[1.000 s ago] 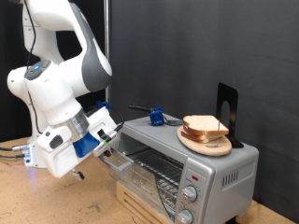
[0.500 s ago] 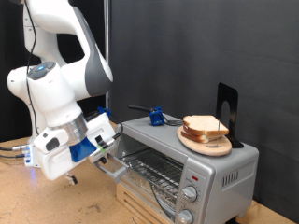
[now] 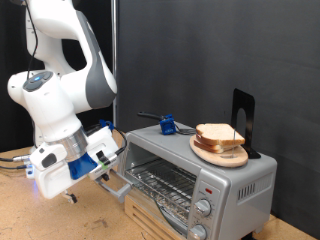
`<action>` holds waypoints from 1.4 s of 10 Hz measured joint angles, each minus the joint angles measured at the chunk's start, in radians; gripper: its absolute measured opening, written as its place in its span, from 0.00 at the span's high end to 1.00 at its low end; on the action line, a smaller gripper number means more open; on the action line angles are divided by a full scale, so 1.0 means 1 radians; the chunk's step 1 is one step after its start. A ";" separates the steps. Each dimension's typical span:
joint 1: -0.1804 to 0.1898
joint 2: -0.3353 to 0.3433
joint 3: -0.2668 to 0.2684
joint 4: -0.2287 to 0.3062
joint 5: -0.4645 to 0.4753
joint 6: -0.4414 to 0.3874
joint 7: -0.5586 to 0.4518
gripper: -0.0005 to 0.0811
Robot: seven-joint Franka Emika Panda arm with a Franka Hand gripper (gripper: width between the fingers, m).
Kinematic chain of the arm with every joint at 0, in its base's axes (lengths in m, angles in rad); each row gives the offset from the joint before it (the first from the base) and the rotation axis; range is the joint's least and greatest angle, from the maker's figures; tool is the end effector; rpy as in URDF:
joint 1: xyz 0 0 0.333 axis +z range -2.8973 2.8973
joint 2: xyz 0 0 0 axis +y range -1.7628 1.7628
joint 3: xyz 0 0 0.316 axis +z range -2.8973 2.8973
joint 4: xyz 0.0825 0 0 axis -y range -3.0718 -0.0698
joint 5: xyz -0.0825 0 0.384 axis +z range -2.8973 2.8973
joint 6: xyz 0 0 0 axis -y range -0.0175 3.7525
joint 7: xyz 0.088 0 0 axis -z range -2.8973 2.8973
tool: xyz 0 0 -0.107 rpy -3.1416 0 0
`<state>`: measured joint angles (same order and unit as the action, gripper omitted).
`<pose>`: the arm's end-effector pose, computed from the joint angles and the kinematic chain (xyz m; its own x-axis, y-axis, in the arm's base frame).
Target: Make a piece of toast with the oven
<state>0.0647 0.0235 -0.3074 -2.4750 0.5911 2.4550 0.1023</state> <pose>0.4556 -0.1133 0.2789 0.6956 -0.7023 -0.1511 -0.7073 -0.6328 -0.3150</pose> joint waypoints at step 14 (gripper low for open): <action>-0.026 0.390 0.011 0.167 -0.063 0.259 0.146 0.00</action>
<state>0.0386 0.4132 -0.2962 -2.3084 0.5281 2.7136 0.2485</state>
